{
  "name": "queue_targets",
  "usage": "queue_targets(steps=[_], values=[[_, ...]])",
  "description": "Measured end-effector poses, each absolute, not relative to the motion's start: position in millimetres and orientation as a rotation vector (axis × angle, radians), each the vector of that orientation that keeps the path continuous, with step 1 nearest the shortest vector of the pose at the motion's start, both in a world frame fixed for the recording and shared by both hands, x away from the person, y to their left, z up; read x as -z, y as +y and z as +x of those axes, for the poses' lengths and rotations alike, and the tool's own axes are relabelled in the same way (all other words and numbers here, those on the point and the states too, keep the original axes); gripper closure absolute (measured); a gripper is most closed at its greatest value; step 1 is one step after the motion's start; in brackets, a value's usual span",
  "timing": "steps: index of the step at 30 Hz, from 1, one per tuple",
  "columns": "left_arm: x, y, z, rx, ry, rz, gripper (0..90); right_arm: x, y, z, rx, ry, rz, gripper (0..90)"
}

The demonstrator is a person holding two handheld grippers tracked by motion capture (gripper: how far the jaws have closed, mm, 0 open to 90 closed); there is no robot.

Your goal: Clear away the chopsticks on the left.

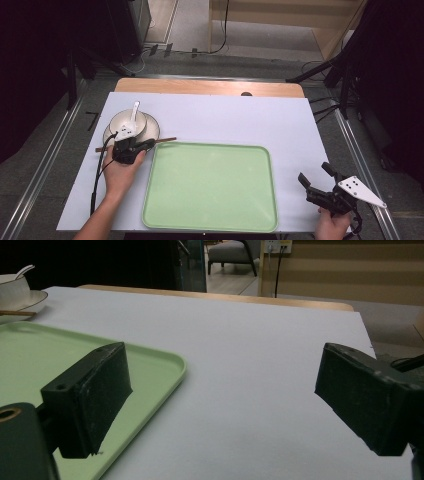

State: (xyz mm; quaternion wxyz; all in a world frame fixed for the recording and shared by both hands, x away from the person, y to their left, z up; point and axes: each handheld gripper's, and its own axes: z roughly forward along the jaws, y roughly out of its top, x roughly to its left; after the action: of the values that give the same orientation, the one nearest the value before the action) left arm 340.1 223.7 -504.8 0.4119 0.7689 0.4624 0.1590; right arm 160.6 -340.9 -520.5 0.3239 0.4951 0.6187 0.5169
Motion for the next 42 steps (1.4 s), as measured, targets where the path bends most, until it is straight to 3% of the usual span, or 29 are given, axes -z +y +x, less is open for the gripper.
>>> queue_targets(steps=[9, 16, 24, 27, 35, 42], values=[[510.8, 213.3, 352.0, -0.488, 1.219, 1.939, 90.0, 520.9, -338.9, 161.0, -1.348, 1.636, 1.298, 7.6], [507.4, 217.8, 353.0, -0.463, 1.224, 1.939, 90.0, 521.4, -338.7, 161.0, -1.344, 1.643, 1.299, 7.6], [481.4, 243.2, 333.1, -0.351, 1.129, 1.988, 74.7, 521.4, -340.6, 160.7, -1.347, 1.640, 1.301, 7.6], [476.3, 257.3, 328.7, -0.293, 1.096, 2.029, 76.9, 520.9, -340.0, 160.5, -1.349, 1.643, 1.297, 7.6], [470.0, 290.6, 324.0, -0.322, 1.113, 2.067, 80.5, 520.5, -338.8, 161.3, -1.349, 1.645, 1.296, 7.6], [474.6, 296.9, 326.3, -0.340, 1.126, 2.108, 80.7, 521.1, -338.0, 162.5, -1.347, 1.651, 1.299, 7.6]])
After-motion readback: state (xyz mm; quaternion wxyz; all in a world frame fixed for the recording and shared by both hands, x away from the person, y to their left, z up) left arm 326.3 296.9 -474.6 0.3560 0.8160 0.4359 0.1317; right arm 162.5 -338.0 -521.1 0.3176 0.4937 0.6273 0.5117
